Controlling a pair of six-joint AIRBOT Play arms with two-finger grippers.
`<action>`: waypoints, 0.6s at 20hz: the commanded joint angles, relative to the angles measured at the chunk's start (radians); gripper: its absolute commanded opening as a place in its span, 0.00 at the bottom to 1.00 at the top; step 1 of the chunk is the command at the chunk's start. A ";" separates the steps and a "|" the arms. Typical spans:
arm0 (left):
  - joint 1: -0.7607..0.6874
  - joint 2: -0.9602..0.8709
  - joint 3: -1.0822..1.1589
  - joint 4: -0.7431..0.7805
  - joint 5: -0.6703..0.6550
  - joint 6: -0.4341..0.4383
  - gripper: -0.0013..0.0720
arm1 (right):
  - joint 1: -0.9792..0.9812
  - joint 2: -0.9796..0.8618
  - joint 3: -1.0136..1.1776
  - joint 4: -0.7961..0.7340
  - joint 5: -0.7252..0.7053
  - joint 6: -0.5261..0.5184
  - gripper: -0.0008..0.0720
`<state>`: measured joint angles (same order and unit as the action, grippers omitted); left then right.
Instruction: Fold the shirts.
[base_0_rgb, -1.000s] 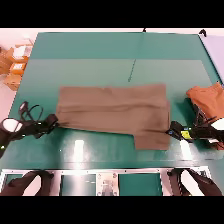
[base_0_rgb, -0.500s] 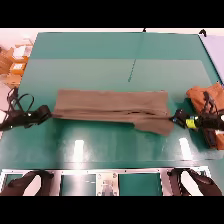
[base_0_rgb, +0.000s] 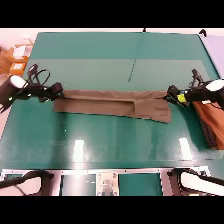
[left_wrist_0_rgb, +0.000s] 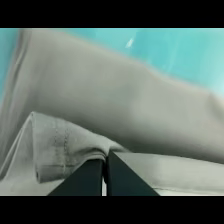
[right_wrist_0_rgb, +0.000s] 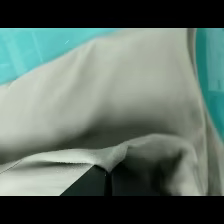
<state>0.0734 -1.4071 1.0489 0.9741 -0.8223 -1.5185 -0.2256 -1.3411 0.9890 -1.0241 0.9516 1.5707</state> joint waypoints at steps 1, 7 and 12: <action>-0.008 -0.173 0.113 -0.145 0.011 0.087 0.14 | 0.011 -0.140 0.069 0.004 -0.052 0.002 0.04; 0.126 -0.151 0.233 -0.117 -0.166 0.087 0.61 | -0.129 -0.164 0.257 -0.008 0.174 -0.120 0.72; 0.272 -0.108 0.359 -0.113 -0.397 0.085 0.61 | -0.309 -0.167 0.240 -0.007 0.373 -0.311 0.85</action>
<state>0.2802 -1.5341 1.3518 0.8608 -1.0904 -1.4387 -0.4541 -1.5024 1.2404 -1.0317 1.2095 1.3754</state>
